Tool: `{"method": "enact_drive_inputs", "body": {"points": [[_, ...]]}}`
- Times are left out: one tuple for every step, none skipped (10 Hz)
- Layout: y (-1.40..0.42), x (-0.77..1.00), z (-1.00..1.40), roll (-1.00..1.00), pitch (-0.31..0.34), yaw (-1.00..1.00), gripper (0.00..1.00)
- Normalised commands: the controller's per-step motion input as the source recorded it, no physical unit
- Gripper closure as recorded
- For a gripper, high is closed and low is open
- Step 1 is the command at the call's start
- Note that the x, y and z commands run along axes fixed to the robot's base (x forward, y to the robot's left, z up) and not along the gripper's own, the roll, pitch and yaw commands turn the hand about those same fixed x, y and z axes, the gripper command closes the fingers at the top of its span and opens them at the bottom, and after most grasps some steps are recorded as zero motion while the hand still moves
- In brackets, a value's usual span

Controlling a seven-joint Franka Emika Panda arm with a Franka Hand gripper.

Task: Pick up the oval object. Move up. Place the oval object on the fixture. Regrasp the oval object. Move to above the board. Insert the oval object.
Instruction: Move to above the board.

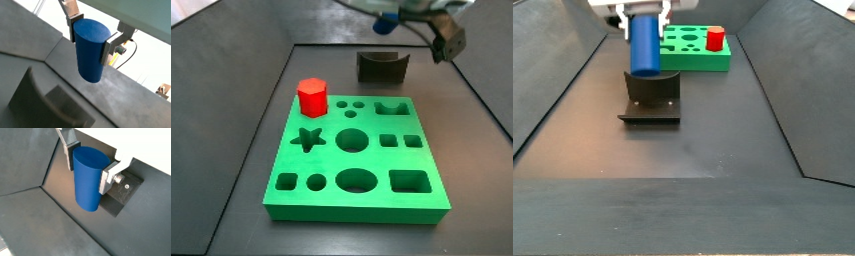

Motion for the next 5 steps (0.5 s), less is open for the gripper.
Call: {"method": "enact_drive_inputs", "body": {"points": [[-0.04,-0.01,1.0,-0.05,0.194,0.09,1.0],[-0.04,-0.01,1.0,-0.05,0.181,0.12,1.0],[-0.04,0.0,1.0,-0.04,0.153,0.15,1.0],[-0.04,0.0,1.0,-0.03,0.141,0.15,1.0],[-0.04,0.02,1.0,-0.02,0.107,0.16,1.0]]}}
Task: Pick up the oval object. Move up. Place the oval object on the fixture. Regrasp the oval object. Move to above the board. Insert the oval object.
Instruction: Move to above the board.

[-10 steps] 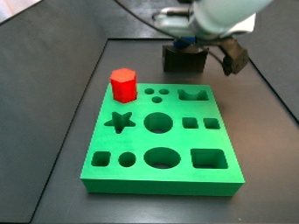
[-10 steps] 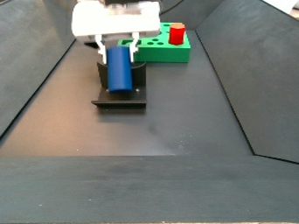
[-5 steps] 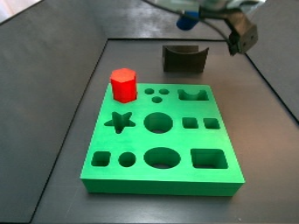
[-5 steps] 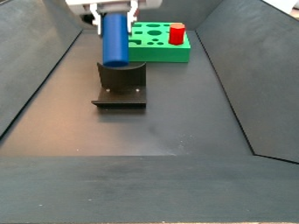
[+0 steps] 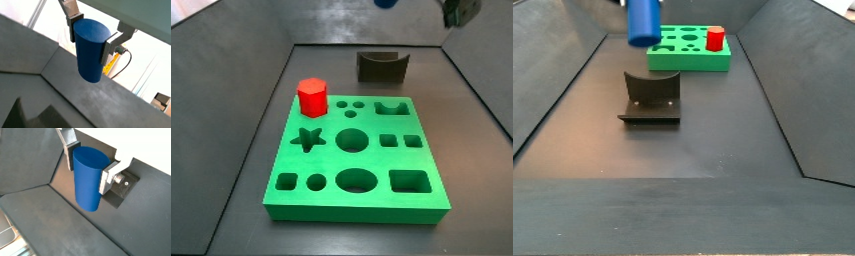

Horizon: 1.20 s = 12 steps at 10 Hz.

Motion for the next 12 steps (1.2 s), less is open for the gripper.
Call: {"method": "enact_drive_inputs", "body": {"points": [[-0.04,0.02,1.0,-0.03,0.092,0.16,1.0],[-0.04,0.02,0.92,-0.03,0.065,0.15,1.0],[-0.03,0.02,0.8,-0.02,0.055,0.14,1.0],[-0.03,0.02,0.58,-0.03,0.041,0.12,1.0],[-0.02,0.02,0.41,-0.04,0.034,0.11,1.0],[-0.02,0.02,0.19,-0.04,0.034,0.09,1.0],[-1.0,-0.56,0.19,-1.0,-0.045,0.0,1.0],[-1.0,-0.56,0.17,-1.0,-0.05,0.0,1.0],[-1.0,-0.59,0.19,-1.0,-0.069,-0.01,1.0],[-1.0,-0.61,0.18,-1.0,-0.078,-0.01,1.0],[-1.0,-0.62,0.18,-1.0,-0.084,-0.02,1.0],[-1.0,-0.64,0.19,-1.0,-0.088,-0.02,1.0]]}}
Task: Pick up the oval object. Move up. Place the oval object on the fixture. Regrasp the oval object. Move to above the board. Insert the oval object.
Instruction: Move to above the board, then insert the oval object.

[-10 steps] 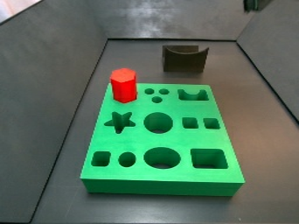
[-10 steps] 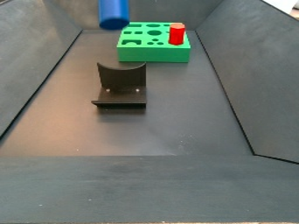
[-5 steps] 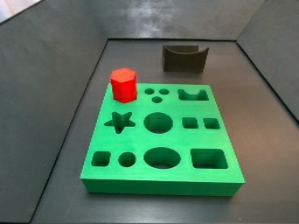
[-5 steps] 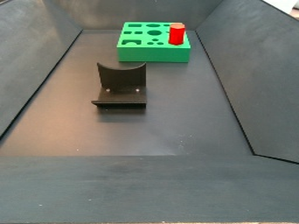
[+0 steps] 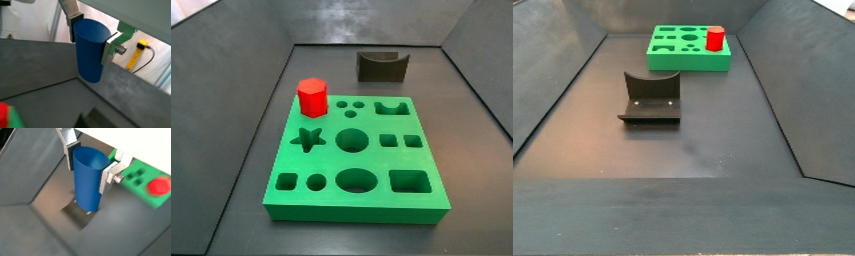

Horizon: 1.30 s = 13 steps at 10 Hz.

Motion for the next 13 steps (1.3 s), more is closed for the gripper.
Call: {"method": "enact_drive_inputs", "body": {"points": [[-1.0,-0.67,0.19,-1.0,-0.096,-0.03,1.0],[-1.0,-0.71,0.19,-1.0,-0.101,-0.03,1.0],[-0.67,-0.54,0.14,-1.0,-0.114,-0.04,1.0],[-0.4,-0.37,0.08,-1.0,-0.116,-0.04,1.0],[-0.17,-0.21,0.04,-1.0,-0.119,-0.04,1.0],[-0.11,-0.17,0.03,-1.0,-0.124,-0.05,1.0],[-0.04,-0.12,0.01,-0.7,-0.103,-0.03,1.0],[-0.02,-0.1,0.01,-0.55,-0.095,-0.03,1.0],[-0.01,-0.07,0.01,-0.33,-0.069,-0.02,1.0],[0.0,-0.05,0.0,-0.22,-0.047,-0.01,1.0],[-0.05,0.0,-0.01,0.0,0.0,0.0,1.0],[-0.13,-0.01,-0.15,0.0,-0.024,0.0,1.0],[-0.43,0.09,-0.35,-0.04,-0.043,0.17,1.0]]}}
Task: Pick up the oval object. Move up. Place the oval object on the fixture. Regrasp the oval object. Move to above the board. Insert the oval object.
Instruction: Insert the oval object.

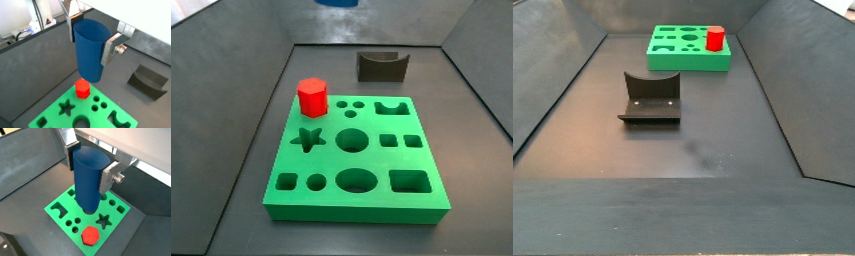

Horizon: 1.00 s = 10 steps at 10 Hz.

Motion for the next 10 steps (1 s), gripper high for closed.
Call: {"method": "enact_drive_inputs", "body": {"points": [[-0.62,0.1,-0.49,-0.04,-0.05,0.19,1.0],[-0.64,0.21,-0.56,-0.06,-0.061,0.23,1.0],[-0.65,0.31,-0.62,0.0,-0.043,0.18,1.0],[-0.62,0.27,-0.68,0.0,-0.047,0.15,1.0],[-0.58,0.26,-0.74,0.0,-0.049,0.07,1.0],[-0.6,0.01,-0.76,0.14,-0.066,0.0,1.0],[-0.62,0.0,-0.73,0.15,-0.07,-0.02,1.0],[-0.65,0.02,-0.75,0.17,-0.077,0.0,1.0],[-0.66,0.01,-0.77,0.18,-0.099,0.0,1.0],[-0.63,0.05,-0.75,0.17,-0.093,0.0,1.0]]}}
